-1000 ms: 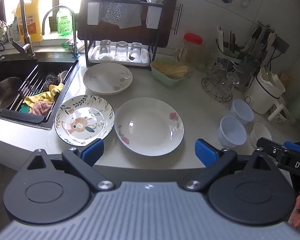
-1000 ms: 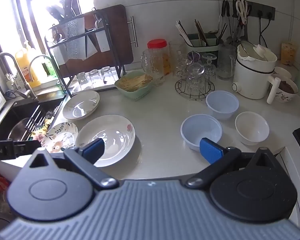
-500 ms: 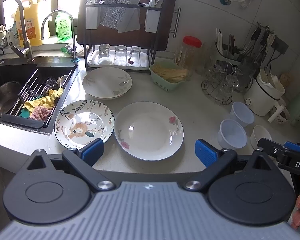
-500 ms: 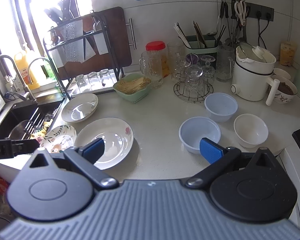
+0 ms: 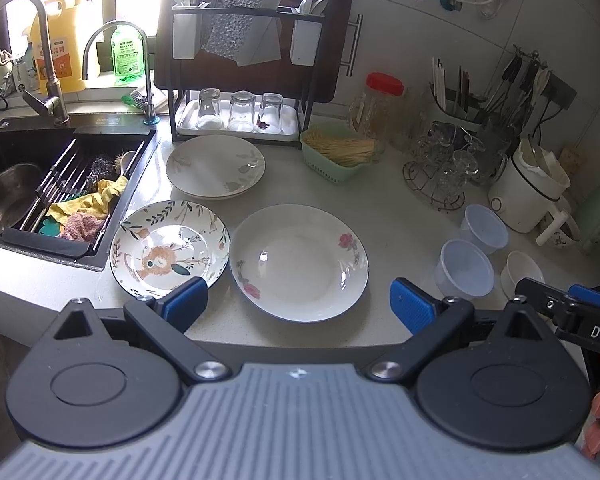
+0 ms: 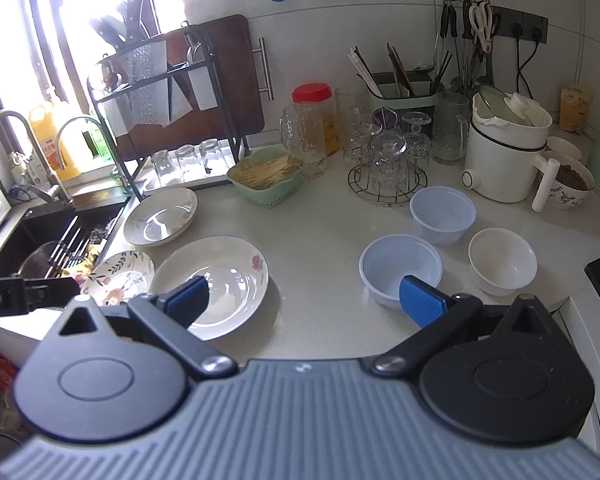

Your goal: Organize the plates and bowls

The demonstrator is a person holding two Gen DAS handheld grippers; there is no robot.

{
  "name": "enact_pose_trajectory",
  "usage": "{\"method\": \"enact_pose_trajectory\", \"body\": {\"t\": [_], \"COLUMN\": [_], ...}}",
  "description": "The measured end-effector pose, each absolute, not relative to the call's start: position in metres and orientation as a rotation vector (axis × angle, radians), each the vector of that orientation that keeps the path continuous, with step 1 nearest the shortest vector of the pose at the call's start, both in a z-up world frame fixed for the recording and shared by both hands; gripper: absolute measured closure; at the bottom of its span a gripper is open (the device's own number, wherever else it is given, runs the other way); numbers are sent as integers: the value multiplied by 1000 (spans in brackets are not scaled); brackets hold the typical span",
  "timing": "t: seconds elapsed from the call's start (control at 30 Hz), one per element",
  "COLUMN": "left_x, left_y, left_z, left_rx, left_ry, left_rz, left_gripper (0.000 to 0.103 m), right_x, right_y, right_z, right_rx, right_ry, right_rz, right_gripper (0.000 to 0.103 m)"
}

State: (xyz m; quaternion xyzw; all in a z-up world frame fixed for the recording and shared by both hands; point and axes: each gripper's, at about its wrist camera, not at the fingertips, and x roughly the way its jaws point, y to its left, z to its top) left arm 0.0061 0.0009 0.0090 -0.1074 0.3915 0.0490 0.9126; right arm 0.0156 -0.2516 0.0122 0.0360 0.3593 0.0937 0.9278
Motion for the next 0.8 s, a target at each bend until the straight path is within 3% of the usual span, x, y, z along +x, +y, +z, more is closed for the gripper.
{"method": "enact_pose_trajectory", "body": {"t": [0.8], "left_x": [5], "left_y": [-2], "left_z": [9], "left_rx": [-214], "left_ry": [805], "left_rz": [99], "left_gripper": [4], "right_x": [14], "right_y": [-258], "right_z": [14], "right_rx": [88], "right_ry": [741], "right_rz": [205], "right_gripper": [0]}}
